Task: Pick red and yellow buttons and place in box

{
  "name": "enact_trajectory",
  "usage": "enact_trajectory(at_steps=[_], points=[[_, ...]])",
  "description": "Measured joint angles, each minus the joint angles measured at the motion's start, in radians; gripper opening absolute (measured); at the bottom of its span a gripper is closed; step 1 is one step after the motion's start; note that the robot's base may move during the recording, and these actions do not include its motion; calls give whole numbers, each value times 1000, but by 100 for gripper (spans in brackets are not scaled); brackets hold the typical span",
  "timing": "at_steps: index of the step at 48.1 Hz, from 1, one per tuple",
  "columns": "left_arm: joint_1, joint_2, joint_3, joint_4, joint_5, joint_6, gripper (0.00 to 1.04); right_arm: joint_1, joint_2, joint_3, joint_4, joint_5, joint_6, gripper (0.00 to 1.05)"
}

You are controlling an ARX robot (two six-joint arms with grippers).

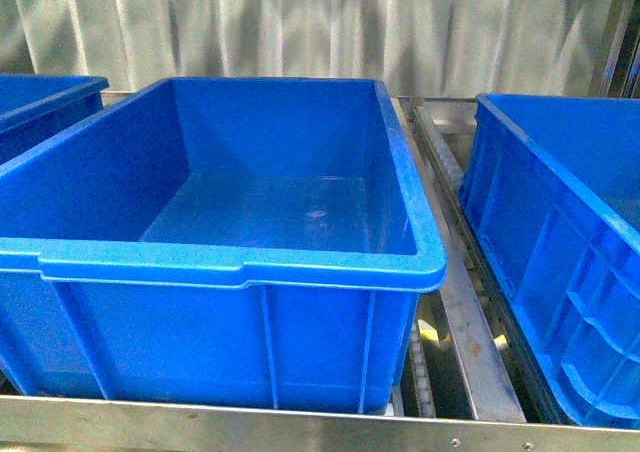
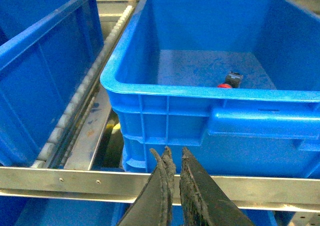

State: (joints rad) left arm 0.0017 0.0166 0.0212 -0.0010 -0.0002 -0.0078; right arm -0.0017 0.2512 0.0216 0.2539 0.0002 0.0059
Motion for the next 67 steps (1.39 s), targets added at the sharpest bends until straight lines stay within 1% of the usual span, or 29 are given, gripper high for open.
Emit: enact_trajectory(at_steps=[18, 22, 24, 37, 40, 41, 45, 46, 48, 51, 57, 59, 64, 67], points=[[0, 0, 0, 0, 0, 0, 97, 0, -76, 0, -77, 0, 0, 6], [0, 0, 0, 0, 0, 0, 97, 0, -167, 0, -202, -3, 0, 6], [0, 0, 0, 0, 0, 0, 97, 0, -210, 0, -240, 0, 0, 6], [0, 0, 0, 0, 0, 0, 97, 1, -247, 0, -253, 0, -2, 7], [0, 0, 0, 0, 0, 0, 97, 1, -247, 0, -253, 0, -2, 19], [0, 0, 0, 0, 0, 0, 97, 1, -247, 0, -253, 0, -2, 21], [0, 0, 0, 0, 0, 0, 97, 1, -247, 0, -253, 0, -2, 35], [0, 0, 0, 0, 0, 0, 97, 0, -247, 0, -253, 0, -2, 40], [0, 0, 0, 0, 0, 0, 97, 1, -247, 0, -253, 0, -2, 45], [0, 0, 0, 0, 0, 0, 97, 1, -247, 0, -253, 0, -2, 56], [0, 0, 0, 0, 0, 0, 97, 1, -247, 0, -253, 0, -2, 84], [0, 0, 0, 0, 0, 0, 97, 1, -247, 0, -253, 0, -2, 91], [0, 0, 0, 0, 0, 0, 97, 1, -247, 0, -253, 0, -2, 103], [0, 0, 0, 0, 0, 0, 97, 1, -247, 0, -253, 0, -2, 102]])
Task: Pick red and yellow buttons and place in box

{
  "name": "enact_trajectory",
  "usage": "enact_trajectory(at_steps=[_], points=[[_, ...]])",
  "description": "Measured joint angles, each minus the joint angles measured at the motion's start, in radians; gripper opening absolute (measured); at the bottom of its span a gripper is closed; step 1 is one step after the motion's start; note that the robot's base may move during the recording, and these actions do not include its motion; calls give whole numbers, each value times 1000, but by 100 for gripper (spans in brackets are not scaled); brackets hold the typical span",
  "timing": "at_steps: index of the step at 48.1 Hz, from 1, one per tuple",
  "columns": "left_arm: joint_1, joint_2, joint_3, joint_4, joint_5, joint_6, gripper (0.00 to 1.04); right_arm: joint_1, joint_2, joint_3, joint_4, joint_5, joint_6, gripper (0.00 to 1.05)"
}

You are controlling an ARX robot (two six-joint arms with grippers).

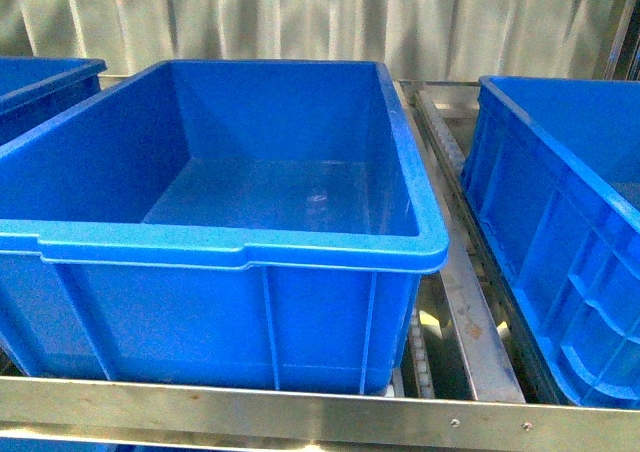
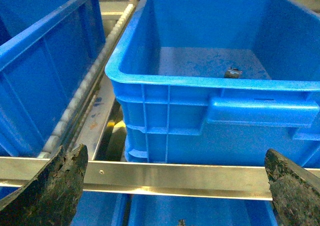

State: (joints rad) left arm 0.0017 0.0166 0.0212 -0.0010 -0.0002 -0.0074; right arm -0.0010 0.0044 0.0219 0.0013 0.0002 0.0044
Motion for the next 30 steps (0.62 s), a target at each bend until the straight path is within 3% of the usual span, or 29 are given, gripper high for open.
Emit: enact_trajectory(at_steps=[30], points=[[0, 0, 0, 0, 0, 0, 97, 0, 0, 0, 0, 0, 0, 102]])
